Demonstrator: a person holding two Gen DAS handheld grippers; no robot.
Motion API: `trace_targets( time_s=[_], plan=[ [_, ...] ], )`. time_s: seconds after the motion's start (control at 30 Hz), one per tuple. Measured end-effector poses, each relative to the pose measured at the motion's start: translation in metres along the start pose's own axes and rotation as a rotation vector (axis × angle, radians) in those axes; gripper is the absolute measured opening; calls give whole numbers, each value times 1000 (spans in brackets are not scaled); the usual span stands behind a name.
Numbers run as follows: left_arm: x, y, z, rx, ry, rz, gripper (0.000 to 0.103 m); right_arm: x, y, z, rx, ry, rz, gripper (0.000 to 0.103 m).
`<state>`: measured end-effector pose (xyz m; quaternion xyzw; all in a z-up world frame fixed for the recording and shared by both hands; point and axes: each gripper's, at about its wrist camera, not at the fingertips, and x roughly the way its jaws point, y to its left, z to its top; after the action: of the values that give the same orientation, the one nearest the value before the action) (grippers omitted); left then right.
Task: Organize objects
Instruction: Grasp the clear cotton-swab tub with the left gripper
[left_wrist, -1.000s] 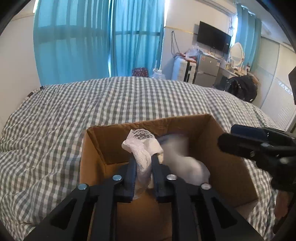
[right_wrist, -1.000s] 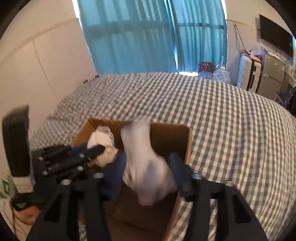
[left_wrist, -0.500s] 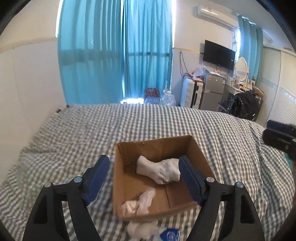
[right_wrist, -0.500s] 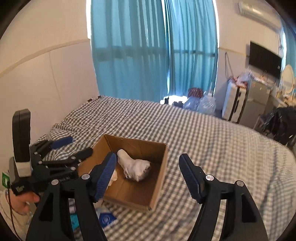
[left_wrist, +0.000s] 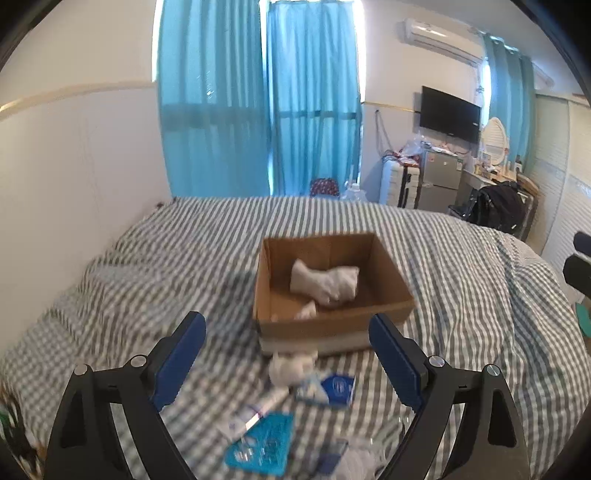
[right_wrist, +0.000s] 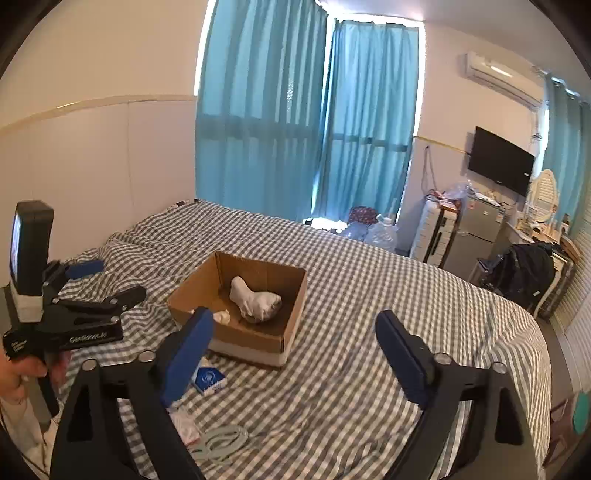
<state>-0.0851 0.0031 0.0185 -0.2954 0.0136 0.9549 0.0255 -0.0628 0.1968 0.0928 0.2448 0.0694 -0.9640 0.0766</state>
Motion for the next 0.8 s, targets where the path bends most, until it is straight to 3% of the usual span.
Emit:
trace_targets(
  time_s=[0.23, 0.47, 0.8],
  plan=[
    [5, -9, -60, -38, 24, 53, 93, 12, 16, -64, 12, 45, -7, 91],
    [31, -27, -112, -19, 149, 62, 93, 54, 17, -126, 117, 174, 29, 91],
    [65, -65, -163, 101, 290, -8, 92, 98, 14, -183, 156, 311, 9, 91]
  ],
)
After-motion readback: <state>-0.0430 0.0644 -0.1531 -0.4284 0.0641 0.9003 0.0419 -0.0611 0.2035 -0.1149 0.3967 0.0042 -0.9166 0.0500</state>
